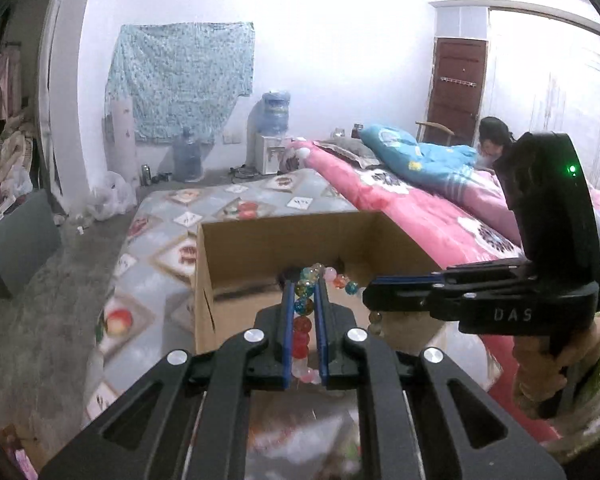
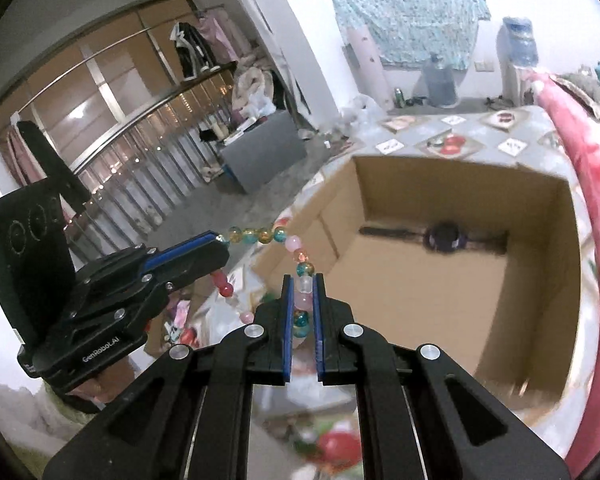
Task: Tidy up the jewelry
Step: 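Carry the bracelet over the box and open the right tool to drop it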
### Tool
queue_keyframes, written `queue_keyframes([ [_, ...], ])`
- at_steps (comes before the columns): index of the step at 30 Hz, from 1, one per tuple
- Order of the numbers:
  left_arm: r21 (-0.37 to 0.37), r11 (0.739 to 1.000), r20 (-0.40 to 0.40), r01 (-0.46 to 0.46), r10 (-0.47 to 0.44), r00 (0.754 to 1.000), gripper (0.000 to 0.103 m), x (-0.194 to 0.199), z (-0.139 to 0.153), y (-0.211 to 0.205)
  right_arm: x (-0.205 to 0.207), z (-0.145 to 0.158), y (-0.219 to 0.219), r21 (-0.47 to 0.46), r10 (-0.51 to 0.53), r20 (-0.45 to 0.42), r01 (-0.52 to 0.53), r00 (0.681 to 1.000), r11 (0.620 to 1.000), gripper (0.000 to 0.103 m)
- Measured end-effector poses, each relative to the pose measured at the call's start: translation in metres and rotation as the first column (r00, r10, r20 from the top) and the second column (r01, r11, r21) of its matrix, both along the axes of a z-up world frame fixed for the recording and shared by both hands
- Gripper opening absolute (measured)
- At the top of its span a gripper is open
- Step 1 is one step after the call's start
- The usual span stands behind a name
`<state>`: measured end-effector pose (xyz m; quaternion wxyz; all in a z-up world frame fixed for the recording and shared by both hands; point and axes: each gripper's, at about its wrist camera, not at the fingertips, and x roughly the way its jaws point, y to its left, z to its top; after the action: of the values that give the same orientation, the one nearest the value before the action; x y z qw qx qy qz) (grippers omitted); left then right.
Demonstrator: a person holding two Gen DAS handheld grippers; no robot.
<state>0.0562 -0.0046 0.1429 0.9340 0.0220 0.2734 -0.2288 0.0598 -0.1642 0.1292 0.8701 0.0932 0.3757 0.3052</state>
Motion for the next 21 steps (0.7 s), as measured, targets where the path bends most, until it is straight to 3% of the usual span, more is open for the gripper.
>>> queue_keyframes([
  [6, 0.078, 0.997, -0.091, -0.013, 0.02, 0.996, 0.009, 0.066, -0.019, -0.01, 0.07, -0.027, 0.001, -0.026, 0.016, -0.208, -0.022, 0.978, 0.999, 0.007],
  [12, 0.146, 0.989, -0.187, -0.018, 0.045, 0.981, 0.01, 0.109, -0.05, -0.02, 0.127, -0.069, 0.012, -0.034, 0.019, -0.419, -0.037, 0.908, 0.999, 0.007],
  [15, 0.195, 0.98, -0.198, -0.027, 0.066, 0.978, 0.01, 0.119, -0.063, -0.023, 0.144, -0.082, 0.019, -0.063, -0.007, -0.469, -0.025, 0.883, 0.998, 0.01],
  [17, 0.228, 0.973, -0.191, -0.045, 0.09, 0.977, 0.012, 0.124, -0.068, -0.024, 0.147, -0.084, 0.019, -0.094, -0.04, -0.467, -0.005, 0.883, 0.996, 0.013],
  [21, 0.199, 0.978, -0.161, -0.064, 0.097, 0.982, 0.016, 0.119, -0.065, -0.017, 0.141, -0.081, 0.011, -0.07, -0.056, -0.444, 0.028, 0.894, 0.997, 0.014],
])
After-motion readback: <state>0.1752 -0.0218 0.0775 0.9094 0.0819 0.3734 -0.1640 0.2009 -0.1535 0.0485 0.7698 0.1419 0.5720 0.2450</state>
